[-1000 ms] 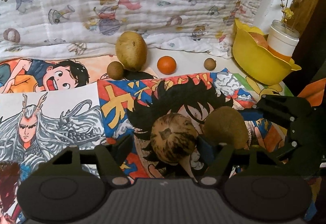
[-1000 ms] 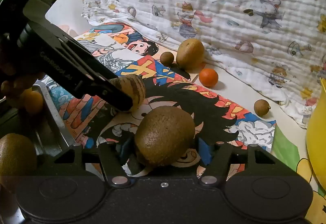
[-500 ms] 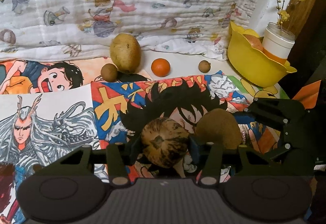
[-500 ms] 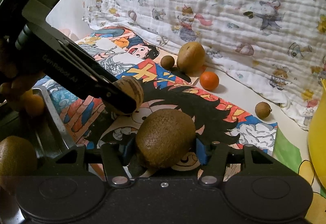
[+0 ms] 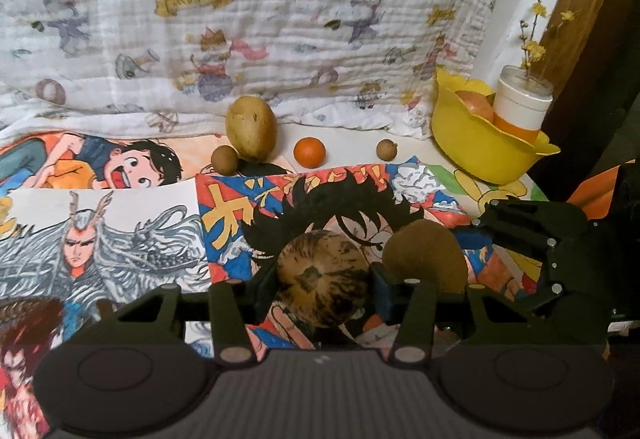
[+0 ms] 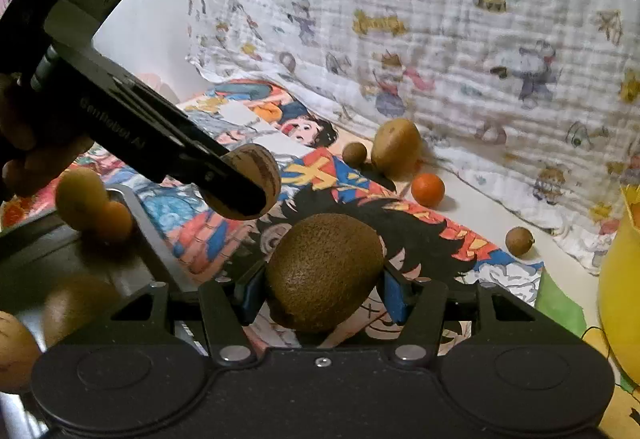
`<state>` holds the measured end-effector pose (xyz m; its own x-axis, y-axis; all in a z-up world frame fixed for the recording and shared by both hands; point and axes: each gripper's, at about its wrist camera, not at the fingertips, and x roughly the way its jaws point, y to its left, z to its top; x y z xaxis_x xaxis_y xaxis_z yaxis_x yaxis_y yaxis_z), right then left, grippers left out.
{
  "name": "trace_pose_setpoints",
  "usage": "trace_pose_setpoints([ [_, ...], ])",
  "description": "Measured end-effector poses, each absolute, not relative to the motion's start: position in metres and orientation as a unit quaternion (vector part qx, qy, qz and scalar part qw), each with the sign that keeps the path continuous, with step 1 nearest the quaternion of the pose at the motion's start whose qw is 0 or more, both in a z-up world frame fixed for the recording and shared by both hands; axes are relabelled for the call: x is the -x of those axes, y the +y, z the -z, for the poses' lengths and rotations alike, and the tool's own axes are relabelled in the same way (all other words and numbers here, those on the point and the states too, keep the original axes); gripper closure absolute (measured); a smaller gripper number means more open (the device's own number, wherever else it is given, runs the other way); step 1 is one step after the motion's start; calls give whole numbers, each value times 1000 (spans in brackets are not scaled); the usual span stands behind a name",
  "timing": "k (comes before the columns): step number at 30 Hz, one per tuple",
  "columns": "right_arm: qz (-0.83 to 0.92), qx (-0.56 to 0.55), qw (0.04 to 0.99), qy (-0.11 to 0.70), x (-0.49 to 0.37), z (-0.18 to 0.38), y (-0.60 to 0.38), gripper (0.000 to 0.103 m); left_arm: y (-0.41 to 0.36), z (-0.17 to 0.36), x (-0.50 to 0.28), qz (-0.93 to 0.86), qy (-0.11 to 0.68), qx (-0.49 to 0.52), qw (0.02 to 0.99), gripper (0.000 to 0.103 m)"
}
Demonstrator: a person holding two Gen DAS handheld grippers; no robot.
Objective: Organize fruits
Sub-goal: 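Lift the striped fruit with the left tool while the right tool lifts the kiwi toward the tray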
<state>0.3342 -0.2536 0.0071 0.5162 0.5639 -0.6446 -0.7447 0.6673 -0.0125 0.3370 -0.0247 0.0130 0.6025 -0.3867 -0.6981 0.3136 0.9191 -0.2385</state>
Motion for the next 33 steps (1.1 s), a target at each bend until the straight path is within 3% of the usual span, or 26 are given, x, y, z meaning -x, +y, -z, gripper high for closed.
trace_pose_setpoints([
  [15,-406,143,855,289,-264,-40,-260,43,-1,-33,-240,162,375,78,910,50],
  [33,-404,126,845,327,-188,-35,-266,43,17,-7,-149,135,361,112,916,50],
])
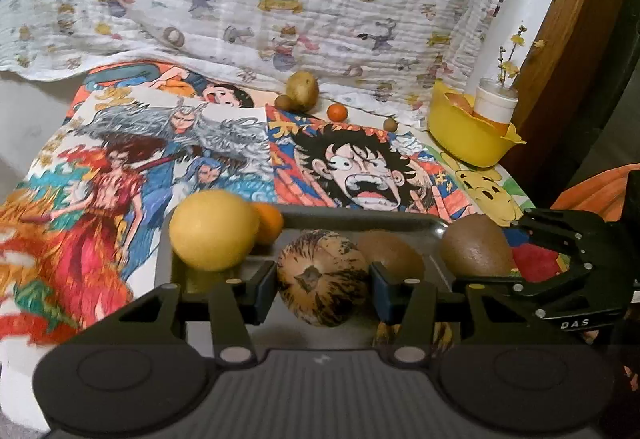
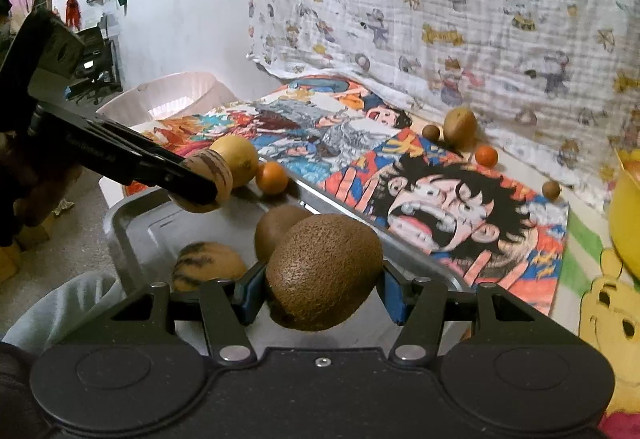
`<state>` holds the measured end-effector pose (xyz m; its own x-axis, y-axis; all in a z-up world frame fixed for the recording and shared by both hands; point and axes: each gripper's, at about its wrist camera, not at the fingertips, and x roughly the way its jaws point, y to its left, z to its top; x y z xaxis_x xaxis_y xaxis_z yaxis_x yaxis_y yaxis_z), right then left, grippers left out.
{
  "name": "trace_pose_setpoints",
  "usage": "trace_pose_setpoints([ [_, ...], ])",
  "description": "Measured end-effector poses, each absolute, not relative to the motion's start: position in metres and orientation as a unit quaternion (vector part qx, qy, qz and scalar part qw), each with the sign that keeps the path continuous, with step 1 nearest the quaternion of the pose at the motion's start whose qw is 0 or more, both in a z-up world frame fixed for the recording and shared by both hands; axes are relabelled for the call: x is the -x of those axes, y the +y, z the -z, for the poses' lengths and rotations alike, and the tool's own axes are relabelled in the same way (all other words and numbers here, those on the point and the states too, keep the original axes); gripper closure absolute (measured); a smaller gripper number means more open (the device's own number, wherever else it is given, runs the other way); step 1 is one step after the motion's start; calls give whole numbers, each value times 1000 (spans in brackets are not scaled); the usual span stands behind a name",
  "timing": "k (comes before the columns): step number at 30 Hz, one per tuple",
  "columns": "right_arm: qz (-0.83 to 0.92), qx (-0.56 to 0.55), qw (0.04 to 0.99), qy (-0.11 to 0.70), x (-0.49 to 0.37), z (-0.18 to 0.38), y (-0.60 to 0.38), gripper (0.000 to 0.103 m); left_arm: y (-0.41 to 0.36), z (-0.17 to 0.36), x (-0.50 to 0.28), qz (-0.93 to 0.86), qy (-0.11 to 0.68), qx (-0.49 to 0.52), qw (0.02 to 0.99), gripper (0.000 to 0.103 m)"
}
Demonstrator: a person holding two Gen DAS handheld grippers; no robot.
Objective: Organize fruits
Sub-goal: 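Lift the striped fruit with the left tool while the right tool lifts the kiwi toward the tray, then lower the striped fruit onto the tray and open the left tool while the right tool releases the kiwi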
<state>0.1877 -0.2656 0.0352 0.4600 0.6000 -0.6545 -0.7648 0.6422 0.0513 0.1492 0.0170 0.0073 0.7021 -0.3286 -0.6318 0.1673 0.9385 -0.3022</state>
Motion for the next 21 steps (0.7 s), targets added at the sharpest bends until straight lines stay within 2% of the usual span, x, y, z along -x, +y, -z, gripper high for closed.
trace_pose_setpoints([
  [21,-379,123,846,354,-167,-10,-263,43,13,19,-113,89,354,109,924,49],
])
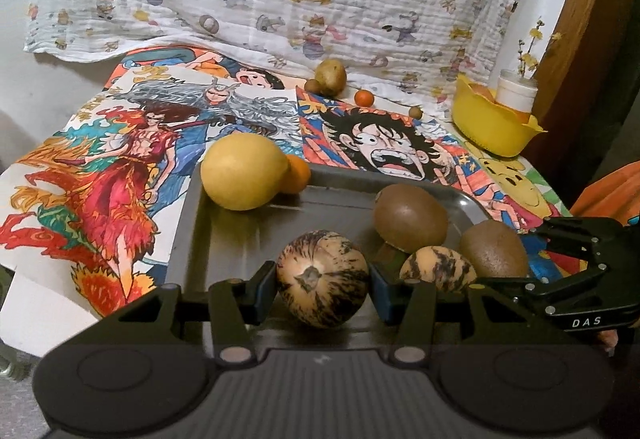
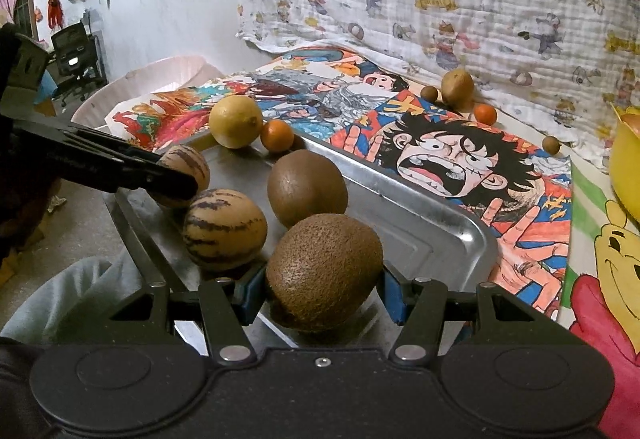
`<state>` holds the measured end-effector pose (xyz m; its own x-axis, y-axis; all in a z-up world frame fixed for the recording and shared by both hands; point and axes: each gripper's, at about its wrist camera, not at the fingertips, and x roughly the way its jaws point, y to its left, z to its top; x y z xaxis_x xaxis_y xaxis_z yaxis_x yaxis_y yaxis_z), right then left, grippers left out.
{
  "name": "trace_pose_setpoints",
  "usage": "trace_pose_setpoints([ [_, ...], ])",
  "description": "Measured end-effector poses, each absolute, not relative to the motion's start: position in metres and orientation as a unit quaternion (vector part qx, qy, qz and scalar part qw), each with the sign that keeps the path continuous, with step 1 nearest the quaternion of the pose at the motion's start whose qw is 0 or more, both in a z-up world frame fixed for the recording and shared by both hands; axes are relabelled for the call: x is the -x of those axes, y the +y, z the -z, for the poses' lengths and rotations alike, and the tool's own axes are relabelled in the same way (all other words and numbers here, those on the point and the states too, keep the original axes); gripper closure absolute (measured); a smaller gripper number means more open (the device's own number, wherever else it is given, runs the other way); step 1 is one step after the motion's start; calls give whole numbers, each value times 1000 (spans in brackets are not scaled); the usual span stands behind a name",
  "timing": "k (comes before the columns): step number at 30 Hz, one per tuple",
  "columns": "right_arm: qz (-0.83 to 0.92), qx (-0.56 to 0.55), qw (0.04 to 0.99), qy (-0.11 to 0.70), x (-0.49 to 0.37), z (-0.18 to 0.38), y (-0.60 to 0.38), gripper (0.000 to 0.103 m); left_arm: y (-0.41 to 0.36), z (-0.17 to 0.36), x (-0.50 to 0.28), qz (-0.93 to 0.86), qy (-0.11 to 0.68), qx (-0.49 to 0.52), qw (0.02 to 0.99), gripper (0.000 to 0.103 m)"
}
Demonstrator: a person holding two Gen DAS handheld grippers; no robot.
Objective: Organize fruits
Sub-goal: 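Lower the striped fruit onto the tray and open the left tool while the right tool releases the kiwi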
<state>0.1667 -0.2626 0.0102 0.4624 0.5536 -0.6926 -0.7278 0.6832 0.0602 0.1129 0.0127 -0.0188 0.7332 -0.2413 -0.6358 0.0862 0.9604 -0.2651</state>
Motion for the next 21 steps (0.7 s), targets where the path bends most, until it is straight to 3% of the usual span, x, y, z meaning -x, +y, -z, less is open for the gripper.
trace_pose_setpoints([
  [21,-375,120,846,361,-168,-3,-263,43,9,19,-109,86,348,104,928,49],
])
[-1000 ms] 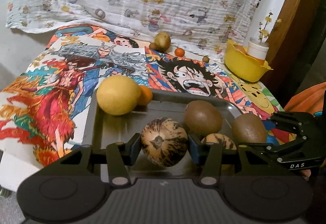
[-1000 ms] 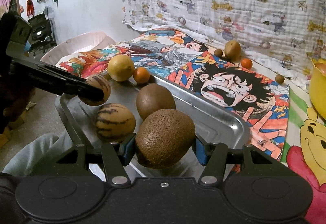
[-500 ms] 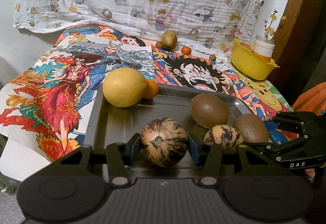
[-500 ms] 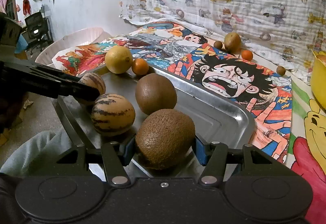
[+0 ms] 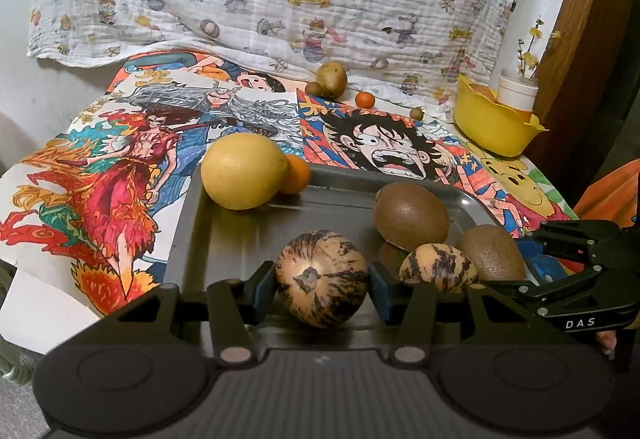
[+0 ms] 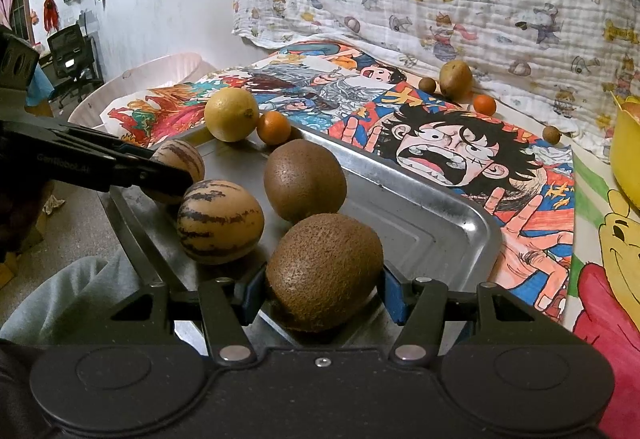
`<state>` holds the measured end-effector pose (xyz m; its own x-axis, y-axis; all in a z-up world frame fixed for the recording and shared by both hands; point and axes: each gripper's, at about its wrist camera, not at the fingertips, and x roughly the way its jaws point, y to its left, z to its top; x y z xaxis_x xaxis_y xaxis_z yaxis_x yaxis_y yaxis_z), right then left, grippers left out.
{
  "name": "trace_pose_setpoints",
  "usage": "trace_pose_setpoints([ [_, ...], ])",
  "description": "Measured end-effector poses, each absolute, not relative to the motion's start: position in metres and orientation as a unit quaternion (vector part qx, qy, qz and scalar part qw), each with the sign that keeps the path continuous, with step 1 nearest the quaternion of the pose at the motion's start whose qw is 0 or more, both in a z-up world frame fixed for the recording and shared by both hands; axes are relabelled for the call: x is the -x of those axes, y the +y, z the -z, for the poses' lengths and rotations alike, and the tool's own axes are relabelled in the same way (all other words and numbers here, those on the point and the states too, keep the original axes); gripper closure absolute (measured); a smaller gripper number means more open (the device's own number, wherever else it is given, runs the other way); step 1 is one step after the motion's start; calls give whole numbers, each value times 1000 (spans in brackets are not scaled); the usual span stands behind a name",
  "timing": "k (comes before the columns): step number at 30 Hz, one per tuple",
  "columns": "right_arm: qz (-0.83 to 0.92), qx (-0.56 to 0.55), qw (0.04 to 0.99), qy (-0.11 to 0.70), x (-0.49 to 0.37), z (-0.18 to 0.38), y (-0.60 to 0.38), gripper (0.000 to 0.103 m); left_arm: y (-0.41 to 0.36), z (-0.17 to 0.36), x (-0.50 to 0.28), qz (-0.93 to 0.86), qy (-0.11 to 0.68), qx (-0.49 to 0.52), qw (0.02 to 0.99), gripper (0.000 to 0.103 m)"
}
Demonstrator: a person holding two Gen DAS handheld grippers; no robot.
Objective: Organize fruits
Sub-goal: 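Lower the striped fruit onto the tray and open the left tool while the right tool releases the kiwi, then move both open tools away from the tray toward the loose fruits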
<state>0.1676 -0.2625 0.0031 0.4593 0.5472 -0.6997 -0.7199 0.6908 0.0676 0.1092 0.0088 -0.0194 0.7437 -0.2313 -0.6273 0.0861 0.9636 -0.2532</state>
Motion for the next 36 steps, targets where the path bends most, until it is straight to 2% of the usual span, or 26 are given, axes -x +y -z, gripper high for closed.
trace_pose_setpoints([
  [6,-375,120,846,361,-166,-3,-263,42,10,21,-107,85,351,108,926,47],
  [12,-375,114,849,354,-166,-8,-266,34,11,21,-102,84,348,108,927,38],
  [17,-376,115,849,352,-163,-11,-270,28,11,16,-95,82,340,101,931,26],
  [26,-387,107,848,345,-148,-18,-283,8,10,5,-79,85,325,79,939,2],
  [30,-397,121,849,327,-139,-25,-290,1,5,2,-69,95,322,59,940,1],
  [36,-389,157,853,309,-129,-31,-297,1,-10,-3,-57,103,319,-2,942,1],
])
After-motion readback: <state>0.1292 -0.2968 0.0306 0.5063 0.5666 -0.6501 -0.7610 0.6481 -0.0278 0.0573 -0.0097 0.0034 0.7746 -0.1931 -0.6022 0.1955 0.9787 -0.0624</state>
